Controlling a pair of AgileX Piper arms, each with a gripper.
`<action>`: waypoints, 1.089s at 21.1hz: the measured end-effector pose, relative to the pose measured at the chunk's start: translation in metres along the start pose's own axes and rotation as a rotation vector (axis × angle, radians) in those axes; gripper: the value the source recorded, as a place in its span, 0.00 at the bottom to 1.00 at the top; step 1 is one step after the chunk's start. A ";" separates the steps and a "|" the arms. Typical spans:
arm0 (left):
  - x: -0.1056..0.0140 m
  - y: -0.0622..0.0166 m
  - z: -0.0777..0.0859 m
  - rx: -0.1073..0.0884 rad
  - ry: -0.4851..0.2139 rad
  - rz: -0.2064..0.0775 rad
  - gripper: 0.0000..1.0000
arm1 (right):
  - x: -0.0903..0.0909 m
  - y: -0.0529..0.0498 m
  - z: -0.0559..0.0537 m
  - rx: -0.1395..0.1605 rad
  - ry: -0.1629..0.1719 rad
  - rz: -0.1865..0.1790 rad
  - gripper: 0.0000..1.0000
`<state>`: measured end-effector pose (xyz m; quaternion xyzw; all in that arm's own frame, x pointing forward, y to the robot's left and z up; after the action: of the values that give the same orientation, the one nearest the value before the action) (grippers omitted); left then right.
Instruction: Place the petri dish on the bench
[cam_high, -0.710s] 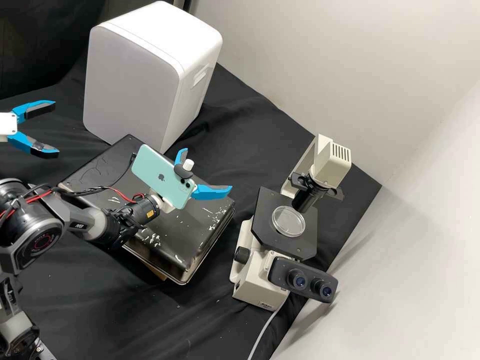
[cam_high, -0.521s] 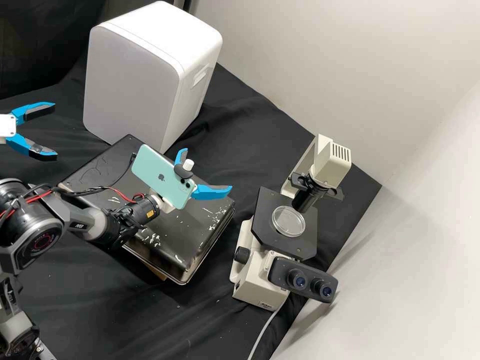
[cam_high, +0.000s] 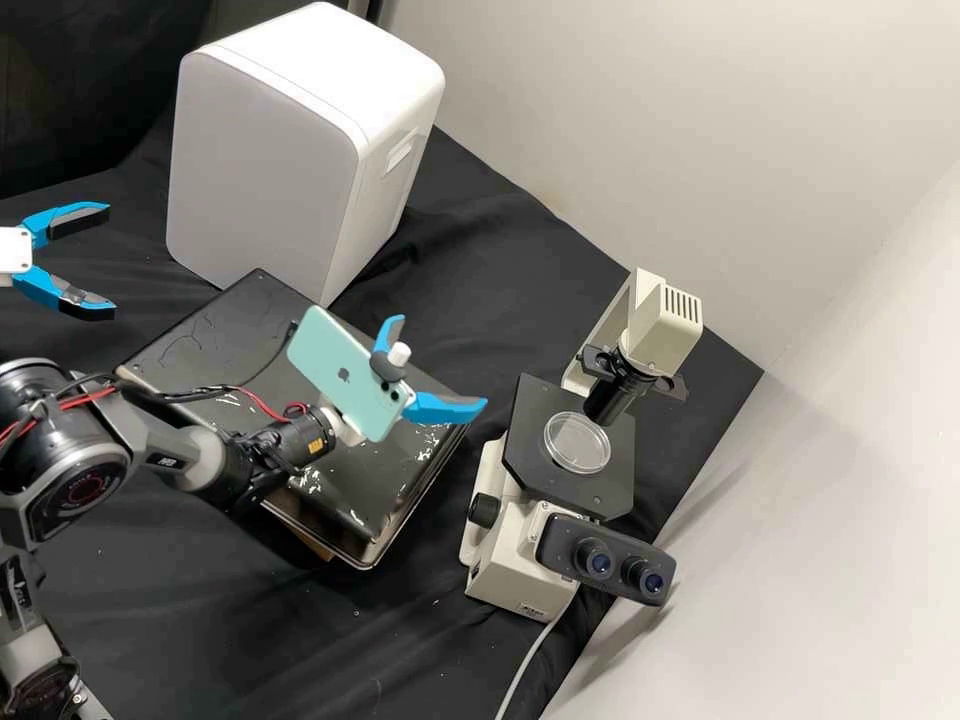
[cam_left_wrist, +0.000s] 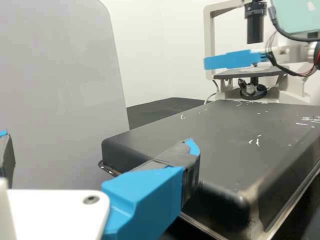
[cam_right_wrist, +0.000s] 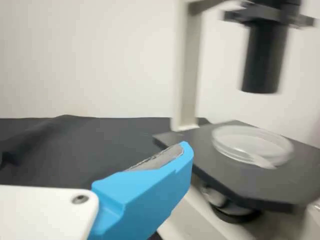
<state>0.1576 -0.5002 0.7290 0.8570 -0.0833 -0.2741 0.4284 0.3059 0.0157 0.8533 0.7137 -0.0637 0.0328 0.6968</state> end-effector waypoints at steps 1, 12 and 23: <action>0.000 -0.0001 0.001 -0.001 -0.003 0.000 1.00 | 0.001 0.002 0.006 0.006 -0.018 0.008 1.00; 0.000 -0.0001 0.001 -0.007 0.005 0.001 1.00 | 0.007 0.015 0.042 -0.011 -0.113 0.038 1.00; 0.000 -0.0001 0.001 -0.008 0.007 0.001 1.00 | 0.011 0.028 0.048 0.002 -0.121 0.080 1.00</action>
<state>0.1572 -0.5007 0.7286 0.8560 -0.0811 -0.2714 0.4324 0.3113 -0.0332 0.8816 0.7119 -0.1345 0.0175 0.6890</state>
